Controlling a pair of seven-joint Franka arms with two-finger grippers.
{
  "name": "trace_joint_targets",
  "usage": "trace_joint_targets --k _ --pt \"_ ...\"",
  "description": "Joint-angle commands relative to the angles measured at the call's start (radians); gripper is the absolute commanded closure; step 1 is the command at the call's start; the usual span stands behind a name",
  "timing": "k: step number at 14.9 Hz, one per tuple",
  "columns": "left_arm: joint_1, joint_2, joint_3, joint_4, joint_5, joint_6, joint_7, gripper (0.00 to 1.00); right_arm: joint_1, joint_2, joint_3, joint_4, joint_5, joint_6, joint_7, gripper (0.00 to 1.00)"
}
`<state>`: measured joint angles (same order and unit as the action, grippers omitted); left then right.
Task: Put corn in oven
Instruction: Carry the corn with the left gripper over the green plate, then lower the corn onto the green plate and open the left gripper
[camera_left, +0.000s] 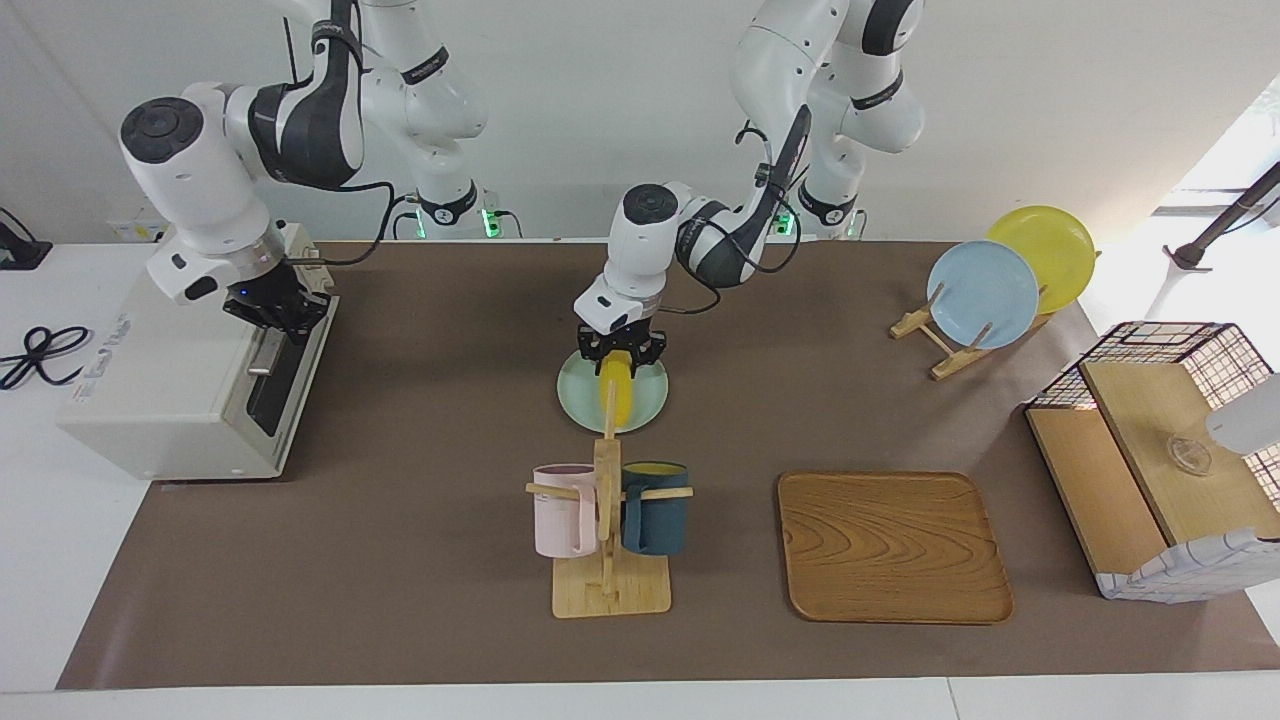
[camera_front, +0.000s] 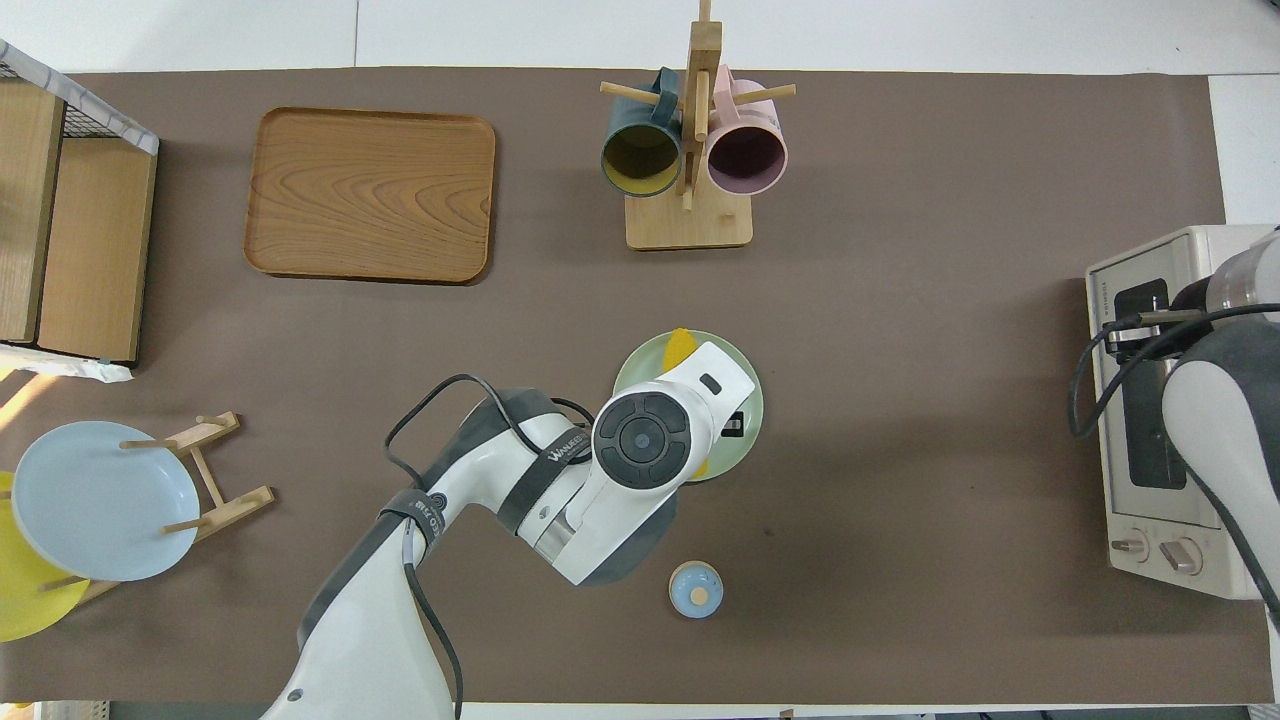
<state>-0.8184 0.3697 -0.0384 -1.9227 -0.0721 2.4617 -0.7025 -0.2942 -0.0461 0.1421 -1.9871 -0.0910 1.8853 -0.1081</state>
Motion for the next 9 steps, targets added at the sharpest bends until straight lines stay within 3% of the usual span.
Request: trace_joint_targets --k 1,2,3,7,9 --pt "-0.018 -0.011 0.018 -0.009 -0.005 0.010 -0.005 0.97 -0.023 -0.014 0.004 -0.032 -0.004 0.011 -0.050 1.00" --pt "-0.018 -0.011 0.020 -0.012 -0.003 0.006 -0.002 0.56 -0.023 -0.014 0.004 -0.032 -0.006 0.009 -0.068 1.00" --pt "-0.018 -0.012 0.020 -0.013 -0.002 0.002 0.001 0.01 -0.023 -0.015 0.002 -0.032 -0.013 0.008 -0.074 1.00" --pt "-0.005 -0.029 0.020 -0.007 -0.001 -0.036 0.009 0.00 -0.028 -0.017 0.002 -0.033 -0.050 -0.009 -0.082 1.00" --pt "0.025 -0.081 0.025 -0.004 -0.001 -0.104 0.041 0.00 -0.040 -0.017 0.004 -0.033 -0.067 -0.008 -0.111 1.00"
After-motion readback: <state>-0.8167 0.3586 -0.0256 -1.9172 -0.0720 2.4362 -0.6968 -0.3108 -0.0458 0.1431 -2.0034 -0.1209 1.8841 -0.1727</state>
